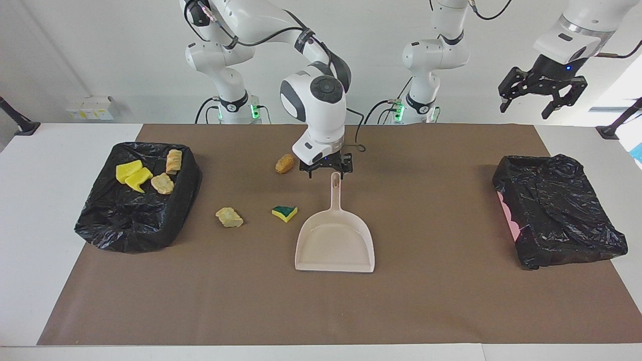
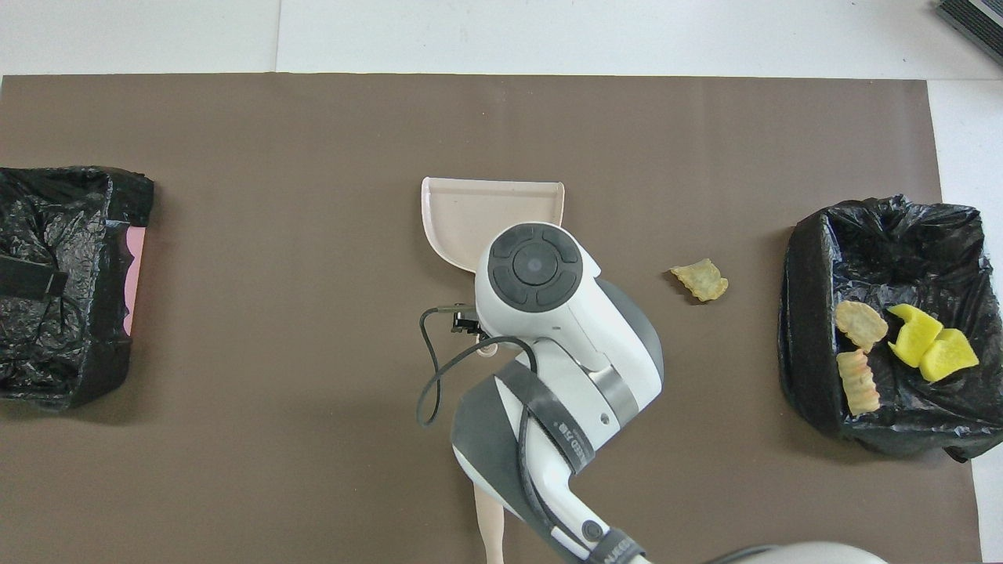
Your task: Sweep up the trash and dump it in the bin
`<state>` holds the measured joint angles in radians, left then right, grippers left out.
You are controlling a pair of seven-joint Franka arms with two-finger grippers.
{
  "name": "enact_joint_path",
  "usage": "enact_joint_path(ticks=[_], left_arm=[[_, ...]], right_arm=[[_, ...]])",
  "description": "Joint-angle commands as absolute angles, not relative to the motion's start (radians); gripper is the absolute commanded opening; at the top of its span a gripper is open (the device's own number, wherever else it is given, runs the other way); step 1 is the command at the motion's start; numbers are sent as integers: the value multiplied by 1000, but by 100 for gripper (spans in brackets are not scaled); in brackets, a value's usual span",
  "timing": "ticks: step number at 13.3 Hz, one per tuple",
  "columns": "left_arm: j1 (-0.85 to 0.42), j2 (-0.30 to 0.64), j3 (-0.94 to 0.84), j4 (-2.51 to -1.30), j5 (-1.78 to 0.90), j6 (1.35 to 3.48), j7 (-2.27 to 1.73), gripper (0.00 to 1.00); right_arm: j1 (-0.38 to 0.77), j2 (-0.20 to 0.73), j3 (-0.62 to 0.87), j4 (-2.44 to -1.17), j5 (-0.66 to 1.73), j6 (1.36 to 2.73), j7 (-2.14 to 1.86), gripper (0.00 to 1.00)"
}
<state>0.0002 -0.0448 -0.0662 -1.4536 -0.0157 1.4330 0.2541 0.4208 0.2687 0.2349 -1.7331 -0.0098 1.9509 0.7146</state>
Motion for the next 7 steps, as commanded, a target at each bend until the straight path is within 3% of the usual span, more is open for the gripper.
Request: enact_joint_path(ticks=[1, 7], left_arm=[[-53, -80, -61, -1499, -12, 1440, 268, 100], [-244, -57, -60, -1635, -12, 1618, 108, 100]], right_arm=[[460, 123, 239, -1920, 25, 1965, 759, 100], [567, -60, 239, -2193, 211, 2014, 767, 100]])
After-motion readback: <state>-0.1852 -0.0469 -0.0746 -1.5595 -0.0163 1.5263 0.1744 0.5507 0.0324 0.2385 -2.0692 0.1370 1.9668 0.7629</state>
